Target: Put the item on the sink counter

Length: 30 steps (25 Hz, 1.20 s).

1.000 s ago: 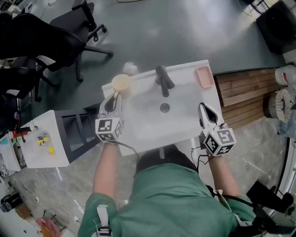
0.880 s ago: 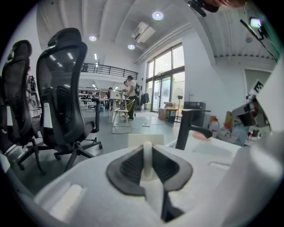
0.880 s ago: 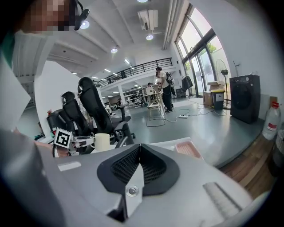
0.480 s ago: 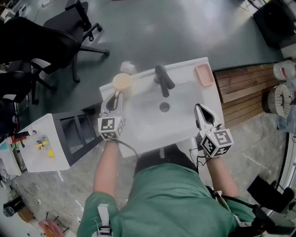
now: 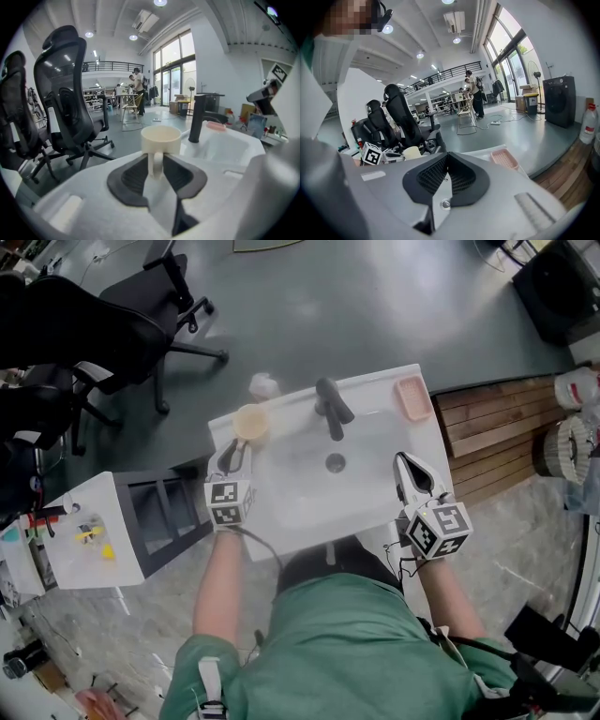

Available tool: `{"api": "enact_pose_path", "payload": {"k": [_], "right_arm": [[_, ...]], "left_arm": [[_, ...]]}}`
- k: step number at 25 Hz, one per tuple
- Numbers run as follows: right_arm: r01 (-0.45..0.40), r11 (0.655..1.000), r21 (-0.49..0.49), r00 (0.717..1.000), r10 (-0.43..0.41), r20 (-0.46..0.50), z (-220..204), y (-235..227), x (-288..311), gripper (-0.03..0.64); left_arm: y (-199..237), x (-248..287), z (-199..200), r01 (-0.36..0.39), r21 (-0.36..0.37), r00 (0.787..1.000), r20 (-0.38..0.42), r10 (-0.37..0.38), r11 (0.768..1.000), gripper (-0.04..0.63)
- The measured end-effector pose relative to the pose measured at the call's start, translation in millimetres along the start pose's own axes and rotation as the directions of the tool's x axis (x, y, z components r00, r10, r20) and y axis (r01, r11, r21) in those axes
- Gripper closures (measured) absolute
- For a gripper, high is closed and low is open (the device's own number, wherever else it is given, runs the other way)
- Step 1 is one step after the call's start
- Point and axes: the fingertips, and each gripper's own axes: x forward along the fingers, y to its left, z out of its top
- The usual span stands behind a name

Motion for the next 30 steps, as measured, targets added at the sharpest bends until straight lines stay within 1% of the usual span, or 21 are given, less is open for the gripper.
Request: {"api": "enact_pose_path", "payload": {"k": [2, 5, 7, 9, 12, 15, 17, 20, 23, 26, 30], "right_arm": [[0.004, 1.0, 0.004, 1.0, -0.004, 0.012, 2, 0, -3, 0.615], [-0.001, 1.0, 0.001, 1.0, 0.001, 0.022, 6, 4, -7, 0.615], [-0.005, 1.0, -0.003, 1.0, 0.006, 0.026, 8, 7, -10, 0.615], [-0.005, 1.0, -0.001, 1.0, 0.005, 0.031, 10, 8, -14, 0.615], [0.004, 1.0, 0.0, 0.999, -0.004, 0.044, 15, 8, -21, 0.615], [0.016, 1.0, -0.003, 0.998, -0.015, 0.063, 22, 6, -29, 0.615], [0.021, 1.0, -0.006, 0.997, -0.021, 0.079, 29, 4, -33, 0.615], [0.029, 1.0, 0.009, 0.994, -0.03, 0.106, 37, -1, -41, 0.615], [0.048, 0.999, 0.018, 0.988, -0.05, 0.144, 47, -5, -52, 0.615], [0.058, 0.998, -0.005, 0.981, -0.056, 0.186, 62, -4, -63, 0.615], [0.081, 0.996, -0.047, 0.97, -0.068, 0.231, 84, -3, -74, 0.615]], "left_arm": [[-1, -1, -7, -0.004, -0.027, 1.0, -0.021, 0.003, 1.0, 0.473], [-2, -2, -15, -0.003, -0.081, 0.999, -0.032, 0.0, 0.997, 0.468], [-4, -4, -18, 0.008, -0.095, 0.999, -0.049, -0.013, 0.995, 0.458], [-8, -7, -20, 0.025, -0.115, 0.998, -0.061, -0.032, 0.993, 0.43], [-13, -20, -16, 0.037, -0.135, 0.998, -0.051, -0.044, 0.99, 0.405], [-11, -41, -4, 0.014, -0.158, 1.0, -0.014, -0.016, 0.987, 0.403], [-9, -58, 8, -0.005, -0.162, 1.0, 0.026, 0.009, 0.987, 0.409], [-12, -81, 33, 0.0, -0.155, 0.995, 0.098, 0.016, 0.988, 0.434], [-14, -102, 61, -0.011, -0.146, 0.987, 0.157, 0.034, 0.989, 0.465], [-15, -121, 90, -0.033, -0.138, 0.977, 0.204, 0.061, 0.99, 0.507], [-26, -139, 126, -0.015, -0.122, 0.958, 0.281, 0.049, 0.992, 0.514]]}}
